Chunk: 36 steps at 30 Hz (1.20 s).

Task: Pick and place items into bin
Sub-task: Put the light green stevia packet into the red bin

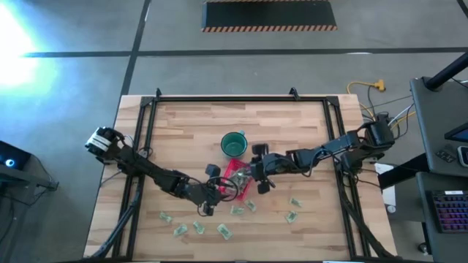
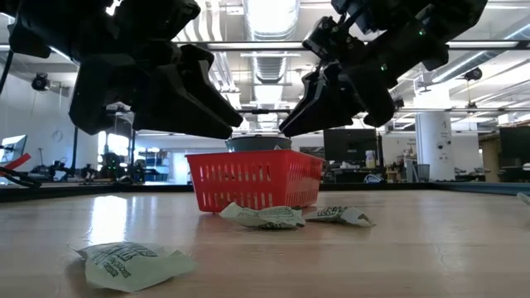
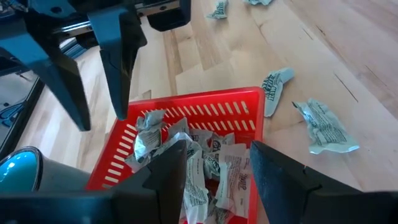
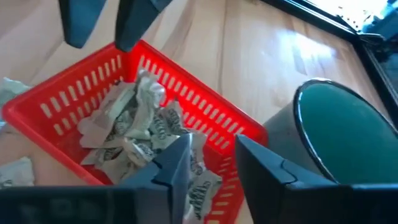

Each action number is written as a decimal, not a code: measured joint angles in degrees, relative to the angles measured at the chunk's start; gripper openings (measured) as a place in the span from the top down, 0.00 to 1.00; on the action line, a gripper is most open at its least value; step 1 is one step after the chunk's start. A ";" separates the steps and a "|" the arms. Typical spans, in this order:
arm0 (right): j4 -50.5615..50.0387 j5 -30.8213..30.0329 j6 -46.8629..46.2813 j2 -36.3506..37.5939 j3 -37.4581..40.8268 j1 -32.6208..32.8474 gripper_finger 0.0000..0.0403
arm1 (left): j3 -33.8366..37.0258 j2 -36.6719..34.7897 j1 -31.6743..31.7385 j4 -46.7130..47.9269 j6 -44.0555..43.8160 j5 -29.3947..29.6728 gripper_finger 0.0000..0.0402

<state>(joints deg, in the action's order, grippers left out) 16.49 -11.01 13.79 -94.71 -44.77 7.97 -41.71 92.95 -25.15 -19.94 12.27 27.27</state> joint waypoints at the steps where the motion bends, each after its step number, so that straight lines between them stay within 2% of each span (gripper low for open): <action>1: -0.02 -0.42 0.16 0.17 0.00 0.00 0.68 | 0.00 0.00 -0.09 0.02 -0.02 0.00 0.60; 6: -0.94 -0.90 1.36 2.47 0.00 0.70 0.63 | -0.34 -0.86 -1.90 4.79 -0.89 -0.01 0.60; 13: -7.60 -0.84 1.23 7.24 0.00 3.76 0.63 | -0.84 -5.56 -5.47 14.13 -10.83 -1.89 0.60; 24: -17.77 -0.38 -7.25 10.12 0.00 8.69 0.65 | -0.48 -9.53 -10.20 14.97 -23.38 -16.22 0.60; 33: -21.01 -0.28 -10.43 10.12 0.00 9.44 0.68 | 0.67 -8.17 -13.46 14.89 -28.51 -17.53 0.60; 36: -21.16 1.44 -10.46 10.12 0.00 9.44 0.68 | 0.96 -7.10 -14.35 15.01 -28.88 -17.55 0.60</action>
<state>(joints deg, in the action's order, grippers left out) -4.67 -9.58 3.33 -84.60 -44.77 17.41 -40.75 85.85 -39.50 -4.93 -16.60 9.72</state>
